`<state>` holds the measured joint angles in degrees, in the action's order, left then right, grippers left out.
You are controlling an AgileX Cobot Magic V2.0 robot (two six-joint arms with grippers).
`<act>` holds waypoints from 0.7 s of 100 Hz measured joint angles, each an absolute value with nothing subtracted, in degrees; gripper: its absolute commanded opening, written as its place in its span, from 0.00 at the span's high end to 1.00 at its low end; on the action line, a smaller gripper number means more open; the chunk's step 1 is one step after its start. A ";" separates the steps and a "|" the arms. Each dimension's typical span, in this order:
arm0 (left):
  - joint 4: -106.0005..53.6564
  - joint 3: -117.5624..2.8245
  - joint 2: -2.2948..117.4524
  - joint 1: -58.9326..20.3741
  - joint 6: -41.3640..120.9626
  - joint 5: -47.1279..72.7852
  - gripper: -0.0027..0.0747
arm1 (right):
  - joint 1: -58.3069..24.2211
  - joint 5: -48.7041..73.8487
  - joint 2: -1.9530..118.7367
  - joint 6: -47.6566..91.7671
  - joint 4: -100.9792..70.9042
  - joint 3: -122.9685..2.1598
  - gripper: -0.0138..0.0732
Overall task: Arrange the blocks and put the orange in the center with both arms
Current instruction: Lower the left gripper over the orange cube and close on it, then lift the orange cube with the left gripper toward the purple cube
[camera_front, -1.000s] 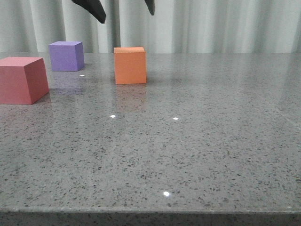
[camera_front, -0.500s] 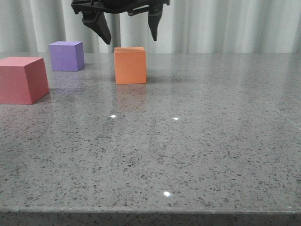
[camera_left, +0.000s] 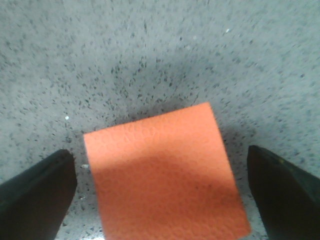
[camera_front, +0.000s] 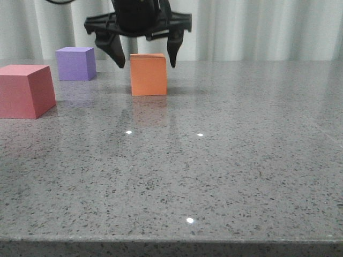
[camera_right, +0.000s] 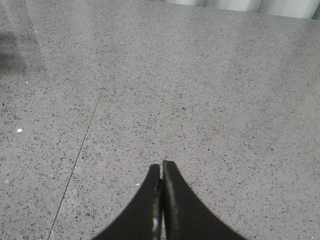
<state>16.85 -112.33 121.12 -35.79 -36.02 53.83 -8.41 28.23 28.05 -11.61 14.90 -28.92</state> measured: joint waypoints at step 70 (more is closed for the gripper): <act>16.50 -112.50 120.28 -36.67 -29.80 56.48 0.49 | -8.41 28.23 28.05 -11.70 14.90 -28.92 0.92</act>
